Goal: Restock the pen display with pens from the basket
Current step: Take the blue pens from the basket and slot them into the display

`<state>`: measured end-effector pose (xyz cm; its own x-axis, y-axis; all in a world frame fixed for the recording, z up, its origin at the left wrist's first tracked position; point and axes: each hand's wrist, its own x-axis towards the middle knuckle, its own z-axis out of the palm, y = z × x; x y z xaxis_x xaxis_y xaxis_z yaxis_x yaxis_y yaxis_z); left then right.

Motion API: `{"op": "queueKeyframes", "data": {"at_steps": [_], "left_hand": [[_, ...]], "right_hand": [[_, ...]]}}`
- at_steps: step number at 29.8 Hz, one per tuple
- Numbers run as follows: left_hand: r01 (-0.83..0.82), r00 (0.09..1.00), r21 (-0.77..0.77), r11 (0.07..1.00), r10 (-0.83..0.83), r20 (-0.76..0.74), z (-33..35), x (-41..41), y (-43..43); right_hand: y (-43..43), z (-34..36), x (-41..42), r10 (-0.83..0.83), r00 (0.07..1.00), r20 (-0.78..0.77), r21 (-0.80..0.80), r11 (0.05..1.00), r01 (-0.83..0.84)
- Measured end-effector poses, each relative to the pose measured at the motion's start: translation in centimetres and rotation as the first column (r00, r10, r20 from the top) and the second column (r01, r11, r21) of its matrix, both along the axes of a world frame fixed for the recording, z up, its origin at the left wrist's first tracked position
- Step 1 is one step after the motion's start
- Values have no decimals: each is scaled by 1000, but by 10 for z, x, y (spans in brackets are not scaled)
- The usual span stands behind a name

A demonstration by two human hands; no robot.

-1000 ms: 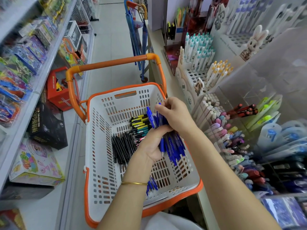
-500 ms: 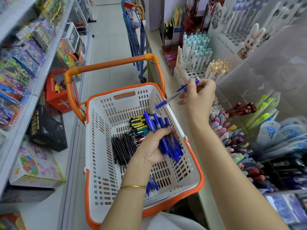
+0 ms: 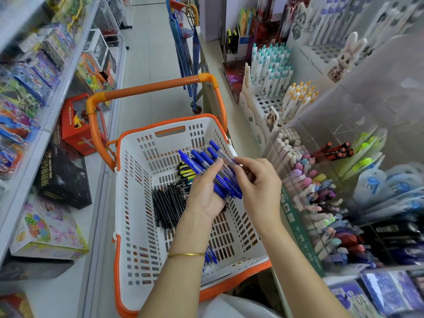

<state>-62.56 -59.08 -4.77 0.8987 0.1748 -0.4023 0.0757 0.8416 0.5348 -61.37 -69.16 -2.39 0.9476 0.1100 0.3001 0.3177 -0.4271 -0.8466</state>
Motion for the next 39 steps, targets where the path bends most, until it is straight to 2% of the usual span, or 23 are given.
{"op": "queueKeyframes", "data": {"at_steps": [5, 11, 15, 18, 20, 22, 25, 27, 29, 34, 39], "left_hand": [[-13, 1000, -26, 1000, 12, -25, -5, 1, 2], [-4, 992, 70, 998, 13, -128, -5, -2, 1], [29, 993, 104, 994, -17, -116, -2, -3, -5], [69, 996, 108, 992, -62, -69, 2, -2, -9], [108, 991, 112, 988, -98, -95, 3, -1, -12], [136, 986, 137, 981, -120, -119, 2, -3, -12], [174, 983, 185, 967, -159, -90, 2, -5, -8], [198, 980, 233, 952, -184, -82, 3, -5, -6], [220, 975, 266, 939, -205, -85, 6, -5, -6], [280, 960, 304, 910, -263, -98, 8, -5, -4], [366, 931, 251, 896, -352, -100, 7, -8, -10]], "right_hand": [[-2, 0, 1, 88, 996, -19, -53, 995, -89], [0, 9, 8, 116, 984, -133, -131, 982, -134], [9, 21, 20, 106, 989, -108, -146, 982, -121], [22, 29, 27, 232, 968, -100, -235, 940, -249], [30, 31, 31, 287, 954, -83, -335, 894, -298], [36, 33, 35, 321, 944, -78, -363, 873, -327], [38, 34, 41, 352, 917, -190, -185, 904, -385], [37, 36, 43, 334, 902, -272, 1, 938, -347], [38, 34, 43, 305, 904, -300, 81, 952, -295], [40, 31, 43, 222, 944, -245, 77, 975, -209], [37, 30, 55, 91, 986, -142, 20, 996, -89]]}}
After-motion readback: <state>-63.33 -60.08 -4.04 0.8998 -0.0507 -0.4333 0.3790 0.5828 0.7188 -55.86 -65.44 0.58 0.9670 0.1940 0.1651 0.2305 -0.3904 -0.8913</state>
